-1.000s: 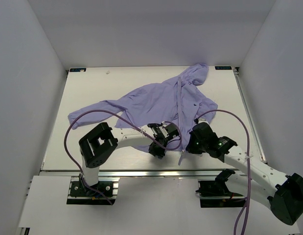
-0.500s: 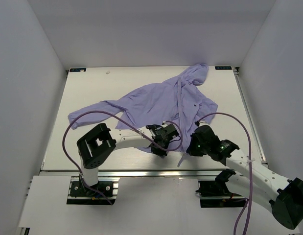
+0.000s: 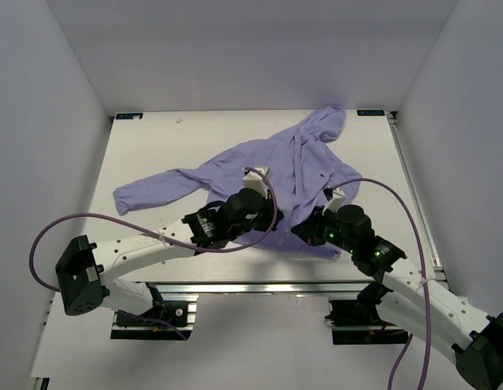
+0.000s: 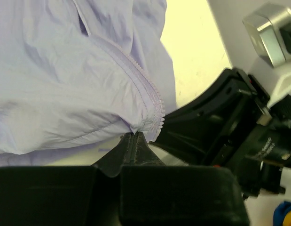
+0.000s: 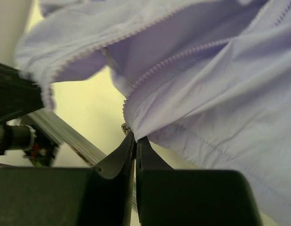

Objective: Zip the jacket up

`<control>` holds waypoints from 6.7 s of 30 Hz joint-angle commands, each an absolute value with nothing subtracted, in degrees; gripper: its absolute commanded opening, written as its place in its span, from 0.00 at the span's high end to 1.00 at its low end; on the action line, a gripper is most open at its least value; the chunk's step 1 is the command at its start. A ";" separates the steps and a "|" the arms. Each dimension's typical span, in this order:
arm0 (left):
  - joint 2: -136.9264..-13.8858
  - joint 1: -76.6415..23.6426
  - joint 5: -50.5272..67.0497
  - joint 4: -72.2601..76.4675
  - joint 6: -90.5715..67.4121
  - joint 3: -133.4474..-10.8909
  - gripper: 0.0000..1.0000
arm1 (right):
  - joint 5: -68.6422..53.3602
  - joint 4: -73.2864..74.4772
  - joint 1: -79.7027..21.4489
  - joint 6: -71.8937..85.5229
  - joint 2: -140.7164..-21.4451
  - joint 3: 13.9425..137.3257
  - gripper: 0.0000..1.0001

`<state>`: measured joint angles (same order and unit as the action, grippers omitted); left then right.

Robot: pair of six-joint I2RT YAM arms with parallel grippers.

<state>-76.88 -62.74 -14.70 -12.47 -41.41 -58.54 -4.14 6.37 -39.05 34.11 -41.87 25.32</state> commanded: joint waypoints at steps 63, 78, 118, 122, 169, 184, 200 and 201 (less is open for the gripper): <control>-77.87 -62.93 -24.70 -1.84 -55.11 -51.24 1.00 | -5.18 -11.87 -35.95 49.48 -37.88 19.25 1.00; -78.75 -63.02 -23.73 -1.67 -54.49 -51.68 1.00 | -5.19 -13.80 -35.86 52.21 -38.41 18.46 1.00; -83.14 -74.09 -48.85 -12.22 -54.23 -59.15 1.00 | -1.67 -1.23 -35.95 56.16 -36.48 21.01 1.00; -85.08 -74.09 -51.50 -16.25 -56.07 -62.05 1.00 | -1.41 -0.44 -35.95 56.42 -35.69 21.18 1.00; -88.33 -74.27 -52.38 -17.23 -56.25 -65.83 1.00 | -3.60 -5.71 -36.04 56.25 -35.42 19.60 1.00; -88.94 -74.18 -51.15 -17.67 -56.60 -66.62 1.00 | -4.74 -9.58 -36.04 56.07 -35.07 18.20 1.00; -88.24 -74.27 -52.74 -19.78 -58.09 -66.71 1.00 | -3.78 -6.68 -35.95 55.37 -32.87 17.67 1.00; -88.24 -74.18 -52.65 -19.69 -58.01 -66.62 1.00 | -3.95 -7.03 -36.03 55.28 -32.96 17.58 1.00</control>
<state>-89.65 -74.00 -51.16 -18.96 -57.08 -64.79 -4.45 -6.04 -36.01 56.31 -33.45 18.46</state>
